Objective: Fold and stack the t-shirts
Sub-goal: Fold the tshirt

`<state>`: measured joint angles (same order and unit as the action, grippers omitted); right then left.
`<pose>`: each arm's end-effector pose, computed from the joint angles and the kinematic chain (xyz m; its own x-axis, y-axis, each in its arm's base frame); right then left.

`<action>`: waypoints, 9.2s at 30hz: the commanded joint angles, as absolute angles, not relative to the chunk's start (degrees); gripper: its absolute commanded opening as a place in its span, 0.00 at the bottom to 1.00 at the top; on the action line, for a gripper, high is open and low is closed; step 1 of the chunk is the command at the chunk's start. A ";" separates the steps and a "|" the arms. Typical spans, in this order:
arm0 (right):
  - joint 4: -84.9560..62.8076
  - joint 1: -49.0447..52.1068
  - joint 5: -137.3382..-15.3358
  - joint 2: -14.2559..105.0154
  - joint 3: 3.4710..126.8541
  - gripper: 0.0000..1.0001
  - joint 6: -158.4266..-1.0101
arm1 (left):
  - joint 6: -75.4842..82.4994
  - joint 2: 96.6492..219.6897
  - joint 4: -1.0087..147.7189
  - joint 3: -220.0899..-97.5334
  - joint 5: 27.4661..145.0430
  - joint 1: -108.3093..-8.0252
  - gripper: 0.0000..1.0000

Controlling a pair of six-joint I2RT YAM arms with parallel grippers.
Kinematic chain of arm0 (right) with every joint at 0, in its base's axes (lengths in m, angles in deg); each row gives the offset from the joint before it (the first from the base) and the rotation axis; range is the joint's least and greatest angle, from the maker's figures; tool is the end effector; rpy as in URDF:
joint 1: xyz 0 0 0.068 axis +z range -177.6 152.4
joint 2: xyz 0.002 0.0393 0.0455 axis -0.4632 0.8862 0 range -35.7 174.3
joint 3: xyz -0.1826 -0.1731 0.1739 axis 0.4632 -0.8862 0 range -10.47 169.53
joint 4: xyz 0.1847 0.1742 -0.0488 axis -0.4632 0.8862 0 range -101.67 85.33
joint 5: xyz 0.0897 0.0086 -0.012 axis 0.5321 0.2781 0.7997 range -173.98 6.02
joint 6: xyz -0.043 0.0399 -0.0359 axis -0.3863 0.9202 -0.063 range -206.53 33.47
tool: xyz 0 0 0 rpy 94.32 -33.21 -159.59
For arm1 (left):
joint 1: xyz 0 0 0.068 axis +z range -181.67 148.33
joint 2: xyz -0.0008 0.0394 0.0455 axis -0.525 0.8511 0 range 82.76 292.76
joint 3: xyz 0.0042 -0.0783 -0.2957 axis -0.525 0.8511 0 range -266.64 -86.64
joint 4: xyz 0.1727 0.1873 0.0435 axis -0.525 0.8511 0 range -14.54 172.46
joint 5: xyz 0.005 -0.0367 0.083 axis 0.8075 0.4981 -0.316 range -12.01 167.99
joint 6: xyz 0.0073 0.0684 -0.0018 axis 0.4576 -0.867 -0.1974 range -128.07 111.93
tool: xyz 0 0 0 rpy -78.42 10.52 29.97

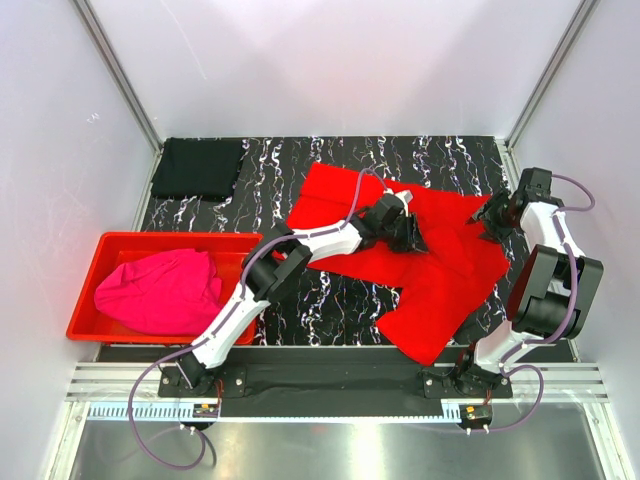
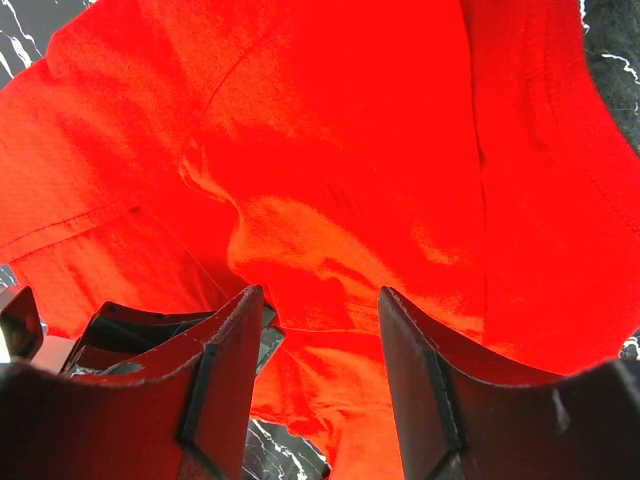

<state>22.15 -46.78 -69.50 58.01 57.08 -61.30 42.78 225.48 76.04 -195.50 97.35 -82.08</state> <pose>0.3321 -0.1009 0.2475 -0.6544 0.6648 -0.3602 0.5297 0.7430 0.4091 0.3653 -0.4708 0.1376 -0.9265 -0.0278 -0.3753 0.2895 0.5846 -0.7579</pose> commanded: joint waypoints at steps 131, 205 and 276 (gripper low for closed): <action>16.02 -49.04 -80.64 90.86 91.83 0.61 -62.45 | 40.60 223.73 65.52 -195.71 97.60 -51.62 0.47; 45.72 -45.88 -80.11 24.35 46.33 0.52 -50.86 | 29.01 167.76 83.64 -156.44 94.16 -65.15 0.61; 17.34 -47.28 -89.17 43.66 32.94 0.56 -53.83 | 36.66 171.36 75.72 -150.71 107.70 -57.33 0.61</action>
<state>22.39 -47.10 -91.42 42.10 30.08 -49.10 36.53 170.99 78.60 -150.72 106.13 -57.43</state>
